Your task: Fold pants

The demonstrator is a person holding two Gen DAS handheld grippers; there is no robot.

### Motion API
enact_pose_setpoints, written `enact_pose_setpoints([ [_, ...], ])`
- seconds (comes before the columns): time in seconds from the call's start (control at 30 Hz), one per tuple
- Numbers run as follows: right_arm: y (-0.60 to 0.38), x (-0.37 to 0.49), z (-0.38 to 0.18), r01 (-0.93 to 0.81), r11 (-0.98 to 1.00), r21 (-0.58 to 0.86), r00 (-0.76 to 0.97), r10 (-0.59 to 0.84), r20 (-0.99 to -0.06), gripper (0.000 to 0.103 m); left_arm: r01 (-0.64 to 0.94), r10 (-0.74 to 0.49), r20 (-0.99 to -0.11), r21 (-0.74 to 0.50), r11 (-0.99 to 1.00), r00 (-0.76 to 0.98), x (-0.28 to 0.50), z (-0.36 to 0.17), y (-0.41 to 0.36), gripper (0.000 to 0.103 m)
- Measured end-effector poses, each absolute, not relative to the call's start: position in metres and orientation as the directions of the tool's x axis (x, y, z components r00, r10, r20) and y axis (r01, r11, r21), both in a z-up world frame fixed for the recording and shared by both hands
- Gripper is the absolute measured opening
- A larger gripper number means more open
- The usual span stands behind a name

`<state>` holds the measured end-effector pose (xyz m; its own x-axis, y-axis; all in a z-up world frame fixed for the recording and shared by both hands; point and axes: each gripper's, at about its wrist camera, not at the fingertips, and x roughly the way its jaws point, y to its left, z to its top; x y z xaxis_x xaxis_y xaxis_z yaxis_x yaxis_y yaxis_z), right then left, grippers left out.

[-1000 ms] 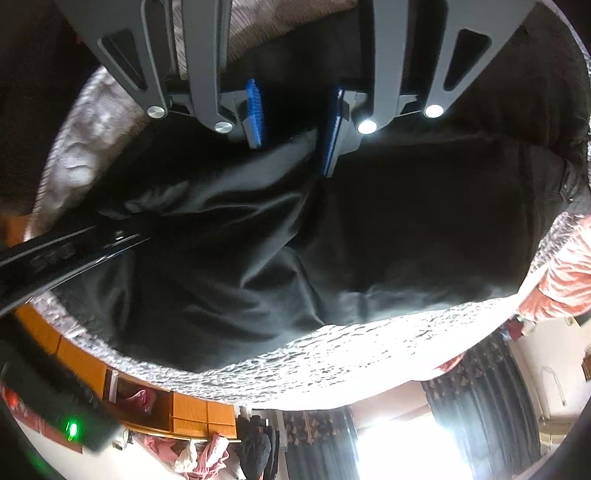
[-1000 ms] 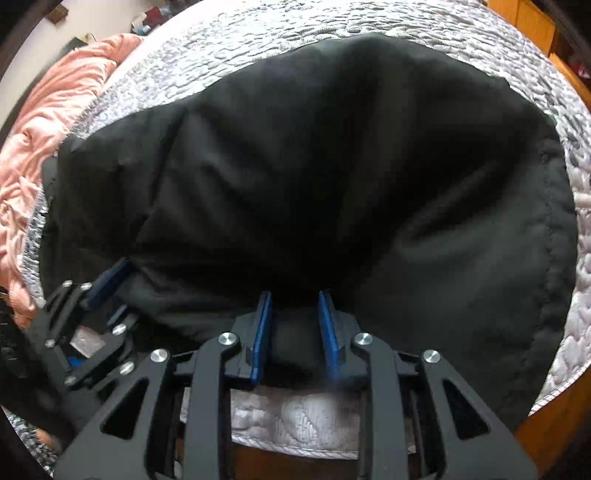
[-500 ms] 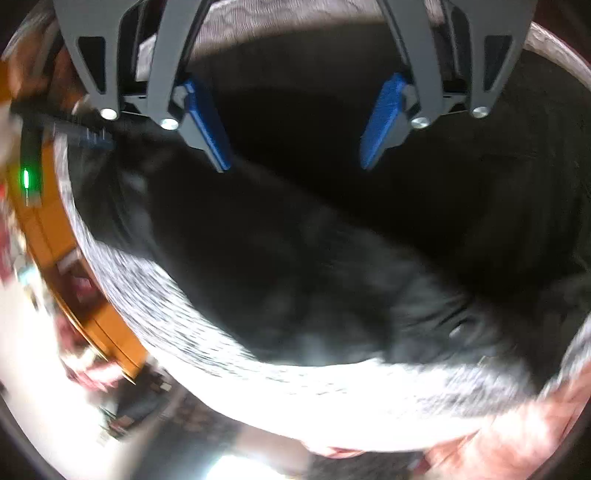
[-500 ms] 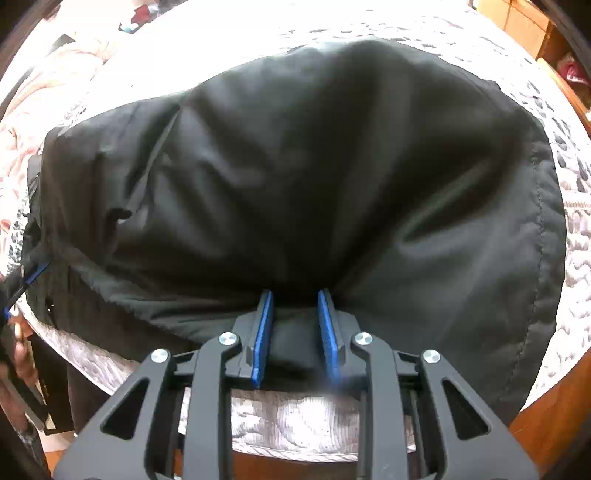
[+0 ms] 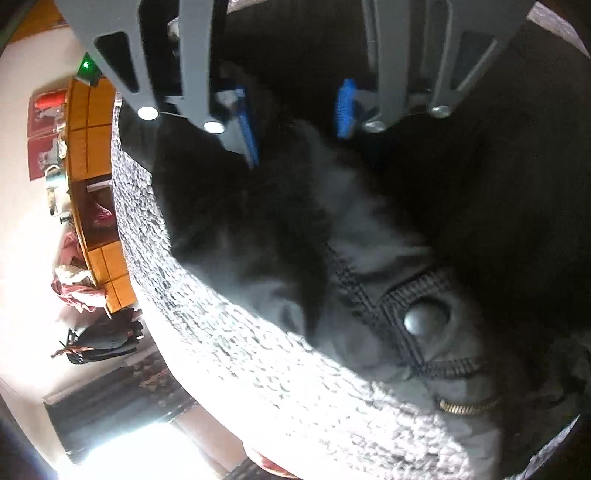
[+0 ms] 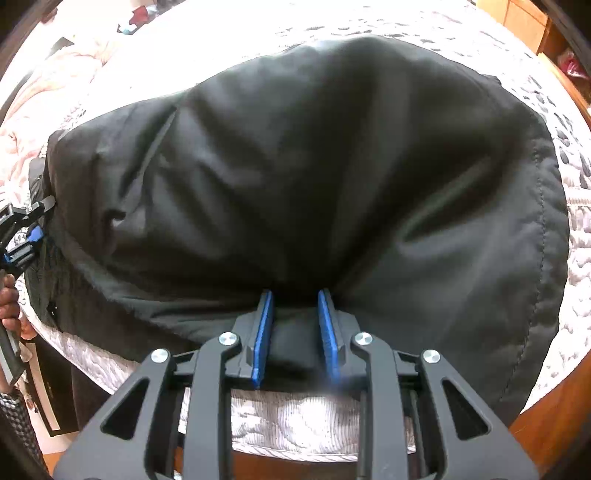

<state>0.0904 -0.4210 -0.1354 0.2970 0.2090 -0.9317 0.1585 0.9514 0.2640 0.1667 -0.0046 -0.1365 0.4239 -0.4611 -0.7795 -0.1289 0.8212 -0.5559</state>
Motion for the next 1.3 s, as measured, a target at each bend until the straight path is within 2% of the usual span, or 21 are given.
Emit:
enact_pose_setpoints([
  [0.1,-0.422,0.091,-0.136,0.159,0.950,0.269,0.296,0.214,-0.931,0.024,-0.111,-0.449,-0.749,-0.564,0.819,0.487,0.152,-0.121,-0.009,0.021],
  [0.3,-0.423,0.094,-0.134,0.154,0.953,0.262,0.268,0.214,-0.939,0.024,-0.070,-0.393,-0.698,-0.535,0.842,0.599,0.096,-0.100,-0.007,0.020],
  [0.53,-0.422,0.094,-0.132,0.153,0.961,0.230,0.250,0.187,-0.950,0.024,-0.098,-0.287,-0.724,-0.439,0.893,0.628,0.049,-0.123,-0.021,0.020],
  [0.63,-0.424,0.093,-0.133,0.163,0.962,0.221,0.248,0.177,-0.952,0.024,-0.130,-0.283,-0.753,-0.437,0.890,0.594,0.051,-0.139,-0.038,0.020],
  [0.83,-0.424,0.093,-0.130,0.173,0.962,0.213,0.243,0.168,-0.955,0.025,-0.118,-0.323,-0.752,-0.467,0.876,0.574,0.038,-0.140,-0.036,0.021],
  [0.9,-0.426,0.092,-0.131,0.169,0.964,0.207,0.244,0.162,-0.956,0.025,-0.154,-0.337,-0.754,-0.497,0.854,0.565,0.040,-0.136,-0.025,0.035],
  [0.93,-0.425,0.091,-0.131,0.168,0.965,0.203,0.244,0.159,-0.957,0.025,-0.173,-0.332,-0.755,-0.502,0.847,0.565,0.039,-0.135,-0.018,0.056],
  [0.97,-0.419,0.093,-0.129,0.167,0.965,0.200,0.245,0.156,-0.957,0.025,-0.205,-0.316,-0.758,-0.504,0.839,0.570,0.040,-0.131,-0.010,0.067],
  [1.03,-0.418,0.092,-0.132,0.168,0.965,0.202,0.247,0.158,-0.956,0.025,-0.227,-0.295,-0.758,-0.499,0.836,0.582,0.039,-0.127,0.003,0.067],
  [1.17,-0.412,0.093,-0.133,0.174,0.966,0.193,0.247,0.147,-0.958,0.026,-0.240,-0.245,-0.787,-0.442,0.864,0.565,0.045,-0.120,0.029,0.074],
  [1.27,-0.400,0.093,-0.126,0.181,0.974,0.138,0.259,0.089,-0.962,0.029,-0.242,-0.244,-0.821,-0.413,0.878,0.515,0.063,-0.126,0.039,0.074],
  [1.3,-0.393,0.092,-0.120,0.177,0.979,0.103,0.274,0.052,-0.960,0.032,-0.240,-0.246,-0.835,-0.402,0.884,0.493,0.070,-0.128,0.040,0.074],
])
